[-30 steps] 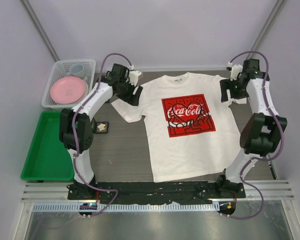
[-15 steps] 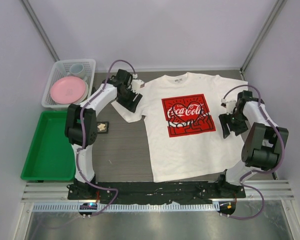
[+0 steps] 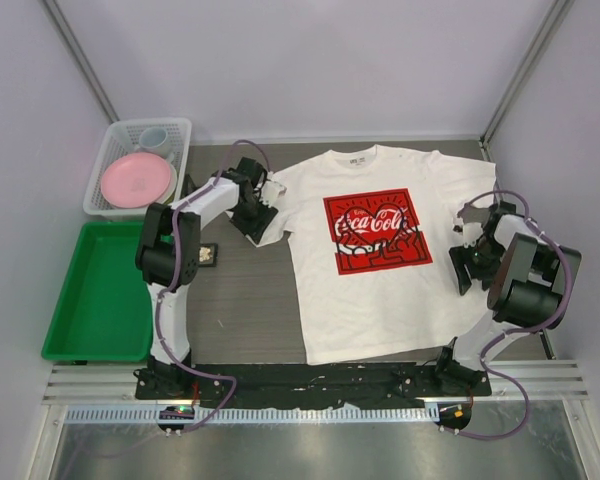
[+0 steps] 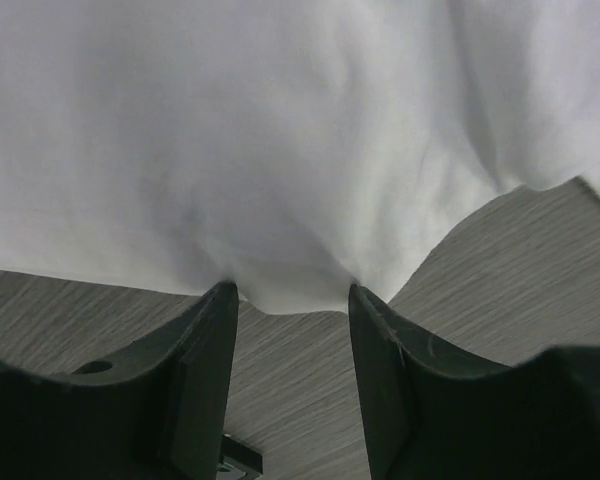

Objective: Pin the brooch onto the clothing
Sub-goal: Pick up the brooch from the bin, then pass from the left arm to the right, then pass from the right arm to the left, then pass from the left arm to the right

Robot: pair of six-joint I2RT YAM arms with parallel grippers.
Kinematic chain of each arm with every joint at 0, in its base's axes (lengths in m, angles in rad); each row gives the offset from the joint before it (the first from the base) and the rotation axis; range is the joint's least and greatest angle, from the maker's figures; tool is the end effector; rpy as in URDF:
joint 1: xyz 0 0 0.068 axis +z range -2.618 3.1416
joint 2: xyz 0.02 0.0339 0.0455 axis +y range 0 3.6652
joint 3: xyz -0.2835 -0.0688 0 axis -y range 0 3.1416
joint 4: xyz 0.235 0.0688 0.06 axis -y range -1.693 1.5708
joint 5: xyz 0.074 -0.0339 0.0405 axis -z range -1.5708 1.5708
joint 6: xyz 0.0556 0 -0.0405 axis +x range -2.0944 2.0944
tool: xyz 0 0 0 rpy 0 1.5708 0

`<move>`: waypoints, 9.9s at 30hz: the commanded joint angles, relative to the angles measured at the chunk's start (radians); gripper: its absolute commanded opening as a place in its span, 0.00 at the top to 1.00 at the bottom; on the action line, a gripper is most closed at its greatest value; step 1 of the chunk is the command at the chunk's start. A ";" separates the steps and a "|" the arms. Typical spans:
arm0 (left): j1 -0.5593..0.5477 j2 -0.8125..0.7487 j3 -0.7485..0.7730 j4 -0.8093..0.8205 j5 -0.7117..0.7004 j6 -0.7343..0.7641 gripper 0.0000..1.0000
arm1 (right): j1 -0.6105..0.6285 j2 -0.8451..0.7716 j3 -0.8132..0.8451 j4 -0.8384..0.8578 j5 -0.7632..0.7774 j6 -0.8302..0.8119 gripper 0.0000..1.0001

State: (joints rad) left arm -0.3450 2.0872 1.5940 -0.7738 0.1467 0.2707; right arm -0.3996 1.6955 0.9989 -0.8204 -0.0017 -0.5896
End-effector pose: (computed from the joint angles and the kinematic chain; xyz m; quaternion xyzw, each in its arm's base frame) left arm 0.4057 -0.1544 0.1785 0.3093 0.9361 -0.0780 0.1481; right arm 0.2589 -0.1092 0.1606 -0.0948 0.9951 -0.0120 0.0241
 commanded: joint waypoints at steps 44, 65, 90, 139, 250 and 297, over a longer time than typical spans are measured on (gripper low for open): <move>0.196 -0.417 -0.241 -0.294 0.080 0.499 0.27 | 0.436 -0.319 0.284 0.194 -0.498 0.433 0.03; 0.219 -0.188 -0.167 -0.209 -0.104 0.622 0.31 | 0.452 -0.287 0.294 0.164 -0.537 0.456 0.03; 0.222 -0.139 -0.250 -0.139 -0.072 0.604 0.57 | 0.452 -0.254 0.340 0.139 -0.511 0.442 0.03; -0.380 -1.217 -0.683 0.436 0.105 1.091 1.00 | 0.629 -0.234 0.333 0.262 -1.146 0.786 0.04; -0.239 -1.061 -0.474 0.548 0.735 -0.519 0.41 | 0.825 -0.546 0.130 0.816 -1.063 0.985 0.99; -0.209 -0.937 -0.549 0.826 0.731 -0.800 1.00 | 0.826 -0.574 0.055 0.896 -1.046 1.057 0.88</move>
State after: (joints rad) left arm -0.5671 1.1564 1.0428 0.0097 0.8612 -0.5053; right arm 0.4297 1.1561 1.0431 0.0746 -1.0374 0.4931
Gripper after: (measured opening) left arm 0.011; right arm 0.157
